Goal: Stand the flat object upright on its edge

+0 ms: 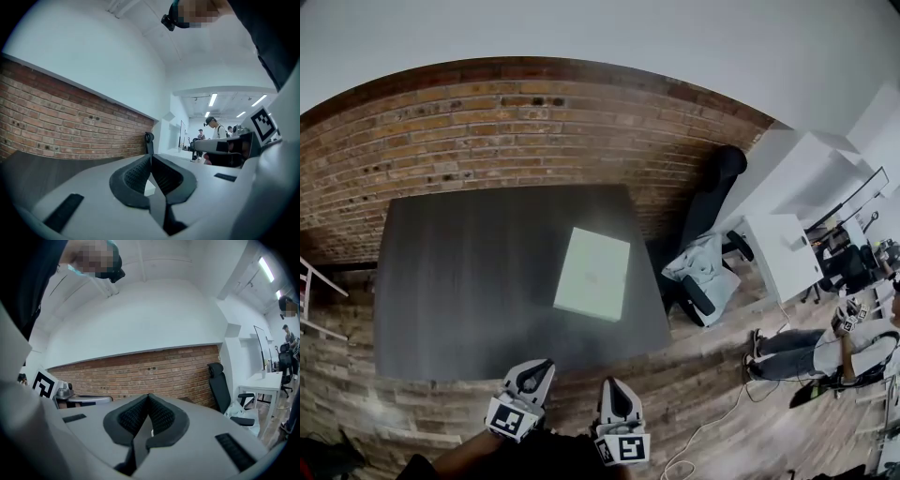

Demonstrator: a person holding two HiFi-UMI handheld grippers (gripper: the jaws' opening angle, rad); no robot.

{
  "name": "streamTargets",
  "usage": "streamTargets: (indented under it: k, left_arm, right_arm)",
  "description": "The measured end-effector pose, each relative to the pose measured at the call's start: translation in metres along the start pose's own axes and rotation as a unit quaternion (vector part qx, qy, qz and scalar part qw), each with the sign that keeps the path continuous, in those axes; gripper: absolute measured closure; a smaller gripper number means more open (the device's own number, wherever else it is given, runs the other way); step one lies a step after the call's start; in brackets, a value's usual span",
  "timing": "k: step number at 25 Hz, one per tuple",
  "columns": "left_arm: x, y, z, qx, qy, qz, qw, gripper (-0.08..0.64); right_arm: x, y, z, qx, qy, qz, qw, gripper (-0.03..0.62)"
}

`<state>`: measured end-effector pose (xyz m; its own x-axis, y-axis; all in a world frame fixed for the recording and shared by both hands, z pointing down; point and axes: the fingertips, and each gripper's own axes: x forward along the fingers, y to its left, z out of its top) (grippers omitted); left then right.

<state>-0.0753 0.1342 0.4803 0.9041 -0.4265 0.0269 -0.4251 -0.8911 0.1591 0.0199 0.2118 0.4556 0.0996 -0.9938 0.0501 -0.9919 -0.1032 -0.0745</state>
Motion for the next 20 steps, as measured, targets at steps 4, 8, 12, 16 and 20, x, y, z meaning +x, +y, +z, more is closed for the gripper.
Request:
streamTargets:
  k: [4, 8, 12, 16, 20]
  left_arm:
    - [0.013, 0.030, 0.000, 0.001, 0.004, -0.010, 0.9999, 0.520]
    - [0.029, 0.052, 0.002, 0.007, 0.002, -0.020, 0.9998, 0.520]
    - [0.039, 0.062, 0.005, 0.013, 0.001, -0.027, 0.9996, 0.520]
    - [0.052, 0.069, 0.005, 0.011, 0.000, -0.020, 0.9997, 0.520]
    - [0.065, 0.069, 0.004, 0.012, 0.000, -0.003, 0.9999, 0.520]
  right_arm:
    - [0.035, 0.005, 0.001, -0.010, 0.000, 0.000, 1.000, 0.569]
    - [0.061, 0.005, 0.001, -0.007, 0.002, -0.007, 1.000, 0.569]
    - [0.076, 0.002, 0.000, -0.006, 0.006, -0.009, 1.000, 0.569]
    - [0.092, -0.007, 0.001, -0.002, 0.007, -0.006, 1.000, 0.569]
    - [0.101, -0.019, -0.004, 0.003, 0.008, 0.011, 1.000, 0.569]
